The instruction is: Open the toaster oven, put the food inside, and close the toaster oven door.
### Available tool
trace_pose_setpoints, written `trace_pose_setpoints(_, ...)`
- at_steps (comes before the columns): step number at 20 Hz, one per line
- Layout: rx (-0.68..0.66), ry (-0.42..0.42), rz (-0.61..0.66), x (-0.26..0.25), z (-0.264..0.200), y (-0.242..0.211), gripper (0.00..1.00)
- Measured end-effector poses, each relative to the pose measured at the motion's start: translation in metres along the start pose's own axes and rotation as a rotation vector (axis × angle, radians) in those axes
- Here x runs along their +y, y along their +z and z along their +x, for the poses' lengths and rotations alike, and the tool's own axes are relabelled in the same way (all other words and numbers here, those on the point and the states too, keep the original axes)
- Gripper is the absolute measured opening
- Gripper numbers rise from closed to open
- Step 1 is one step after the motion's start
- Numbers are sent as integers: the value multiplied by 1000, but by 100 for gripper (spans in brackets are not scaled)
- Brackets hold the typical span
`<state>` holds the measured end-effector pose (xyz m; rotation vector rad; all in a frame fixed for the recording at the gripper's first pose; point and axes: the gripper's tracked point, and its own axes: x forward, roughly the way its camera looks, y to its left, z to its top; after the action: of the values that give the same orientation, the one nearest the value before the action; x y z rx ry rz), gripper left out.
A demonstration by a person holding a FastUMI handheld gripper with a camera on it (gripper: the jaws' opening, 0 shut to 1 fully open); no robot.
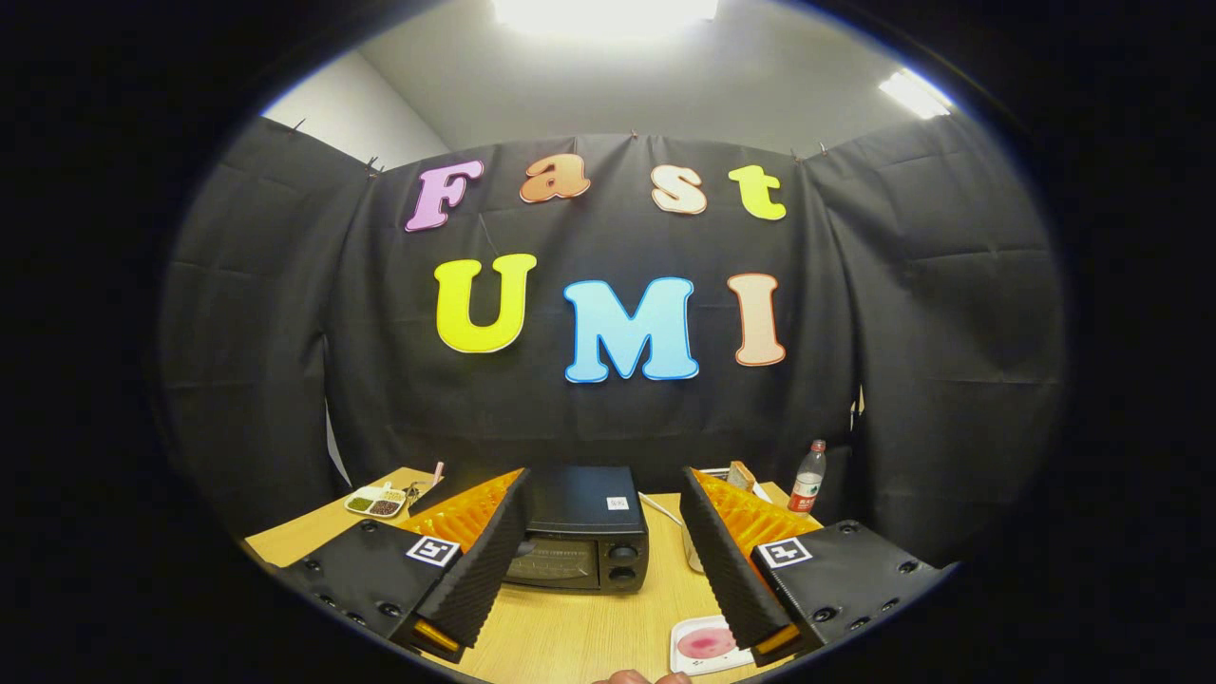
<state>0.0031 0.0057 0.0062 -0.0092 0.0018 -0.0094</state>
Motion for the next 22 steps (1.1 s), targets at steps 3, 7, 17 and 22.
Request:
trace_pose_setpoints(3,-1,-8,-14,0,-1,-1,98)
trace_pose_setpoints(7,8,-15,-13,5,-3,-5,98)
trace_pose_setpoints(17,34,-8,-29,39,5,-7,98)
trace_pose_setpoints(22,64,-8,-31,54,17,-12,98)
